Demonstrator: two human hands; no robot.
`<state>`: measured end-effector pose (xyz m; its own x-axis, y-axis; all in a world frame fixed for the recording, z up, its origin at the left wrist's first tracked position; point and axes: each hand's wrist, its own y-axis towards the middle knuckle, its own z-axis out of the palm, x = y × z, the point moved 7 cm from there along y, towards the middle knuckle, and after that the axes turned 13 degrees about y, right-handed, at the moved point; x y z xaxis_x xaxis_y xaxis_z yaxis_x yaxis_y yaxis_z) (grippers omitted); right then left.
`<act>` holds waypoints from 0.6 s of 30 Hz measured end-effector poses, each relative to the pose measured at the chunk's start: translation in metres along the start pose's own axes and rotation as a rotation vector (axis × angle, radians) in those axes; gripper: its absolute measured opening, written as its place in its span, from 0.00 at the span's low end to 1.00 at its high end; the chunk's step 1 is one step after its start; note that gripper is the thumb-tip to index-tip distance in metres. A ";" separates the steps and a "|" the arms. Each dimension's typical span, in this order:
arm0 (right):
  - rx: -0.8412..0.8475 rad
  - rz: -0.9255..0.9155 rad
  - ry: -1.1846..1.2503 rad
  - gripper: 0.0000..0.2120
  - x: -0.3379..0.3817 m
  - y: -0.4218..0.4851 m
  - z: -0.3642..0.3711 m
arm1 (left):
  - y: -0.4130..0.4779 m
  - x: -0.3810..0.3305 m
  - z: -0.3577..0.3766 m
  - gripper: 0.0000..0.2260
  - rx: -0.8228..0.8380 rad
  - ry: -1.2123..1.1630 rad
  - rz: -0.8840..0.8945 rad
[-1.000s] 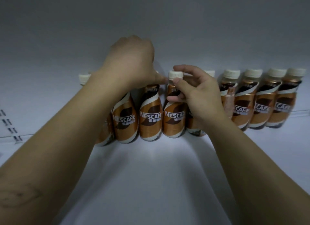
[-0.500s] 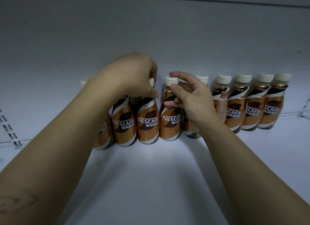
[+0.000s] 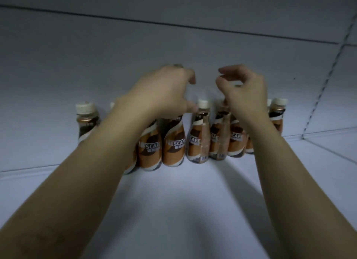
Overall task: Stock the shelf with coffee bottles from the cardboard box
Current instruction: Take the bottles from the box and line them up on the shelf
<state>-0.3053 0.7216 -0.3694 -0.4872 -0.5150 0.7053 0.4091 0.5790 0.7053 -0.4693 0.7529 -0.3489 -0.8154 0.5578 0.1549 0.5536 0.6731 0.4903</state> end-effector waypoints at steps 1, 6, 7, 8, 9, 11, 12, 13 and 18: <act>-0.042 -0.001 -0.056 0.11 -0.009 -0.002 -0.010 | 0.008 -0.007 0.004 0.27 0.033 -0.014 0.008; 0.100 0.054 -0.342 0.25 -0.063 -0.023 -0.016 | 0.042 -0.040 0.038 0.19 0.154 -0.055 0.097; 0.160 0.074 -0.343 0.29 -0.069 -0.026 -0.012 | 0.046 -0.043 0.043 0.17 0.156 -0.046 0.108; 0.188 0.096 -0.317 0.31 -0.074 -0.027 -0.010 | 0.049 -0.045 0.046 0.15 0.147 -0.032 0.115; 0.184 0.100 -0.294 0.31 -0.076 -0.027 -0.009 | 0.051 -0.045 0.048 0.14 0.134 -0.022 0.123; 0.136 0.071 -0.305 0.31 -0.077 -0.025 -0.008 | 0.052 -0.042 0.049 0.15 0.119 -0.021 0.141; 0.105 0.052 -0.323 0.31 -0.076 -0.024 -0.008 | 0.051 -0.040 0.049 0.16 0.110 -0.025 0.149; 0.076 0.038 -0.338 0.30 -0.075 -0.023 -0.007 | 0.050 -0.038 0.049 0.16 0.098 -0.032 0.158; 0.009 0.027 -0.336 0.29 -0.074 -0.020 -0.006 | 0.048 -0.040 0.048 0.19 0.046 -0.036 0.140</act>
<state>-0.2727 0.7447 -0.4356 -0.7037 -0.2630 0.6600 0.4196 0.5958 0.6848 -0.4020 0.7867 -0.3729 -0.7237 0.6640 0.1881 0.6692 0.6085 0.4264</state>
